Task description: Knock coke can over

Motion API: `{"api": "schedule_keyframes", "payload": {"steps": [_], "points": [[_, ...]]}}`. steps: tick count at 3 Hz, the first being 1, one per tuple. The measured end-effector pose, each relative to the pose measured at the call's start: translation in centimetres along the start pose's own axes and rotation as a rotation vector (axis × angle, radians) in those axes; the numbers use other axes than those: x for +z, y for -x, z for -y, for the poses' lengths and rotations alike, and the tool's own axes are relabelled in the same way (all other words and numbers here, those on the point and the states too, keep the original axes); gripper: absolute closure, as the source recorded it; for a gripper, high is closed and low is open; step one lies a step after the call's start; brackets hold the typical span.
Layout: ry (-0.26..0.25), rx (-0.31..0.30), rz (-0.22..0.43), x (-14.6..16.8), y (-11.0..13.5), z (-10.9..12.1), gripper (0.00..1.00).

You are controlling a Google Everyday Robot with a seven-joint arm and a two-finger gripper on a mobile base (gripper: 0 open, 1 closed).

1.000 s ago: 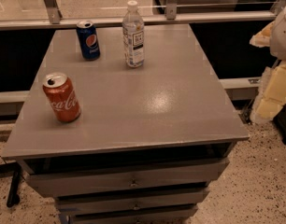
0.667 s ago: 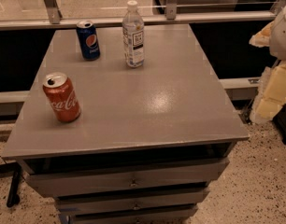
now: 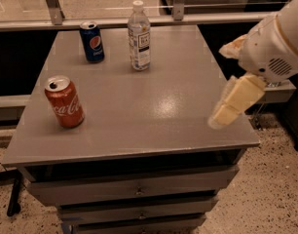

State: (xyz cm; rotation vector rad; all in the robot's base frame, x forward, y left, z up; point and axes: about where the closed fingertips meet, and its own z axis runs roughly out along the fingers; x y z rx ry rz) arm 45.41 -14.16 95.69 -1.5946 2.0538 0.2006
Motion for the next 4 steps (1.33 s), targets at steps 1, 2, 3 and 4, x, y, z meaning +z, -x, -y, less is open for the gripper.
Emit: {"api": "schedule_keyframes", "payload": {"steps": [1, 2, 3, 4], "points": [[0.028, 0.01, 0.236, 3.7, 6.1, -1.0, 0.0], [0.056, -0.008, 0.429, 5.4, 12.2, -3.7, 0.0], [0.088, -0.001, 0.518, 4.6, 15.6, -5.0, 0.0], [0.086, -0.001, 0.516, 4.6, 15.5, -5.0, 0.0]]}}
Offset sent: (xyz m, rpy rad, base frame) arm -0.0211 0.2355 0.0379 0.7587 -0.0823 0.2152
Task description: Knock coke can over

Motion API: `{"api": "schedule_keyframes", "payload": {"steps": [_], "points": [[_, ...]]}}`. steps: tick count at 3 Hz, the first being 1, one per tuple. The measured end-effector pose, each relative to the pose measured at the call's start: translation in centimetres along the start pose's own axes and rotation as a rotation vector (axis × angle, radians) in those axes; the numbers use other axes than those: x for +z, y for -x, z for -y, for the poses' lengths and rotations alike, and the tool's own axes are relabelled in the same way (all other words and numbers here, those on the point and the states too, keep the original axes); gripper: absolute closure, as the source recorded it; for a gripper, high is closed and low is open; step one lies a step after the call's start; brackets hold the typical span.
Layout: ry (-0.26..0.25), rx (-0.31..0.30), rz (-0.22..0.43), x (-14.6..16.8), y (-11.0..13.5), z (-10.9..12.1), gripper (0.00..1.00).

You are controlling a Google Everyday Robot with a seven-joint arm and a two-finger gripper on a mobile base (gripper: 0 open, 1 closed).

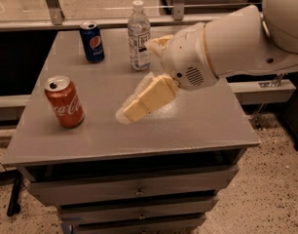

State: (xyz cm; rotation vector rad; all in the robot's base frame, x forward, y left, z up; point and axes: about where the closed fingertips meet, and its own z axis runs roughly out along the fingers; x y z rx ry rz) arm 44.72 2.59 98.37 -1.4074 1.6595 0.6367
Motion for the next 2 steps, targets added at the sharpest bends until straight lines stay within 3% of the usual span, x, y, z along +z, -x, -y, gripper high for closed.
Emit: {"api": "schedule_keyframes", "payload": {"steps": [1, 2], "points": [[0.005, 0.008, 0.044, 0.8, 0.3, -0.5, 0.0], [0.024, 0.014, 0.136, 3.6, 0.9, -1.6, 0.0]]}}
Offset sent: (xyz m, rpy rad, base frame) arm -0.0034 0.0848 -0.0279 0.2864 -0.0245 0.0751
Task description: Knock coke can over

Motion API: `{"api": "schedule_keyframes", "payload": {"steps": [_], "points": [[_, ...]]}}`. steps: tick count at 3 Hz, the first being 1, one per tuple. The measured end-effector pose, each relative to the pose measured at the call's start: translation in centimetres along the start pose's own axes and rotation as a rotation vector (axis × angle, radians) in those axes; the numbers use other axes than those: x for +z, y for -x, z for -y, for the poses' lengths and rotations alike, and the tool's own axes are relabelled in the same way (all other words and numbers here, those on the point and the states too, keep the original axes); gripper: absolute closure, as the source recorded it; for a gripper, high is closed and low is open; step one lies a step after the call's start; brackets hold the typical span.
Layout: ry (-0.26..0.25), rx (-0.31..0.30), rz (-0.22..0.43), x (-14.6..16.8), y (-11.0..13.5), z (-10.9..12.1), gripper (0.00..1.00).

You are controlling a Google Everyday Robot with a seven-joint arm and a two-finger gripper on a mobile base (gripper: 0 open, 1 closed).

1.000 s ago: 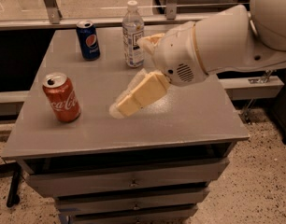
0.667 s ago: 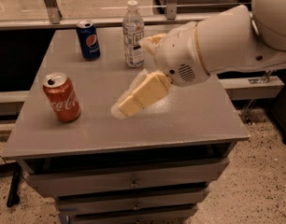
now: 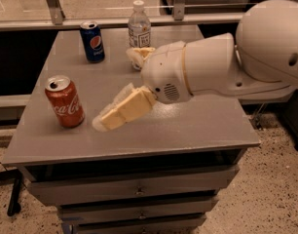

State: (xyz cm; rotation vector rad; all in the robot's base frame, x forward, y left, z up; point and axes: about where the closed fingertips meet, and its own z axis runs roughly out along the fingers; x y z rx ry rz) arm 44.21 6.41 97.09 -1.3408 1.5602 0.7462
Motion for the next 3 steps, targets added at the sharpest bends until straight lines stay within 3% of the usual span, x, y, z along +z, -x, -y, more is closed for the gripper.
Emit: {"api": "schedule_keyframes", "payload": {"steps": [2, 3], "points": [[0.046, -0.035, 0.212, 8.6, 0.9, -1.5, 0.0], [0.07, -0.056, 0.271, 12.4, 0.3, -1.1, 0.0]]}}
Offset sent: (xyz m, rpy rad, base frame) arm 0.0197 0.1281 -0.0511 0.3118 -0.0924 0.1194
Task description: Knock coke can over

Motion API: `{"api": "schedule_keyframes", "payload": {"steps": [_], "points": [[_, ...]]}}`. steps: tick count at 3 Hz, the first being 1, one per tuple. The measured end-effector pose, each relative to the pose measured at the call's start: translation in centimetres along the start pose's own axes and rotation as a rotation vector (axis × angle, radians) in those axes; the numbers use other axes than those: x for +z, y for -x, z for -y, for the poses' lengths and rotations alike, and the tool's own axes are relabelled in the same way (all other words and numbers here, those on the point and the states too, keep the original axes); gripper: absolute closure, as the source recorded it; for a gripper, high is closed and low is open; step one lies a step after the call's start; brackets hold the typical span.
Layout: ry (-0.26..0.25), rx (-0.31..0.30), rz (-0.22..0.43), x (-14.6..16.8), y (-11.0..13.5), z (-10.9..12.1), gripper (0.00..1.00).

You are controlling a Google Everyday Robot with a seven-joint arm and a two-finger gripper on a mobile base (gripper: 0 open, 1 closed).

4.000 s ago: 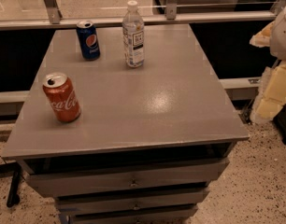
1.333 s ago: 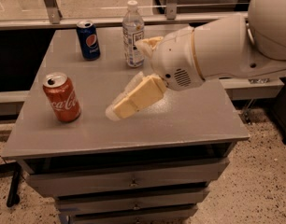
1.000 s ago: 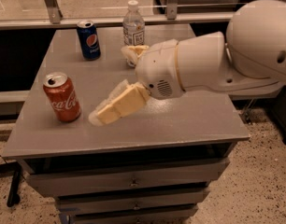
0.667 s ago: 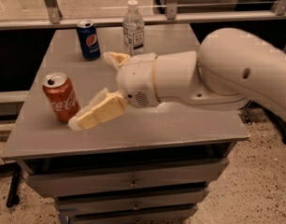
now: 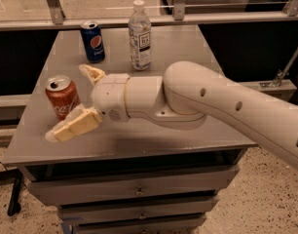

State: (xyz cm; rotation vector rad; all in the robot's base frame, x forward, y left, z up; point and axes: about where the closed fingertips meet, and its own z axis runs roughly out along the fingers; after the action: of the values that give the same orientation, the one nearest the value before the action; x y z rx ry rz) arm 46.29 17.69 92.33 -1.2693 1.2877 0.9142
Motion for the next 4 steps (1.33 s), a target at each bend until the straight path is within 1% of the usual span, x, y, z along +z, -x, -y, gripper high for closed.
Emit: {"api": "schedule_keyframes", "payload": {"steps": [1, 2, 3, 4], "points": [[0.013, -0.014, 0.032, 2.1, -1.7, 1.1, 0.0], [0.011, -0.012, 0.054, 3.4, -2.6, 2.0, 0.0], [0.016, 0.0, 0.067, 4.8, -2.8, 1.9, 0.17], [0.019, 0.01, 0.067, 5.3, -3.1, 1.5, 0.41]]}}
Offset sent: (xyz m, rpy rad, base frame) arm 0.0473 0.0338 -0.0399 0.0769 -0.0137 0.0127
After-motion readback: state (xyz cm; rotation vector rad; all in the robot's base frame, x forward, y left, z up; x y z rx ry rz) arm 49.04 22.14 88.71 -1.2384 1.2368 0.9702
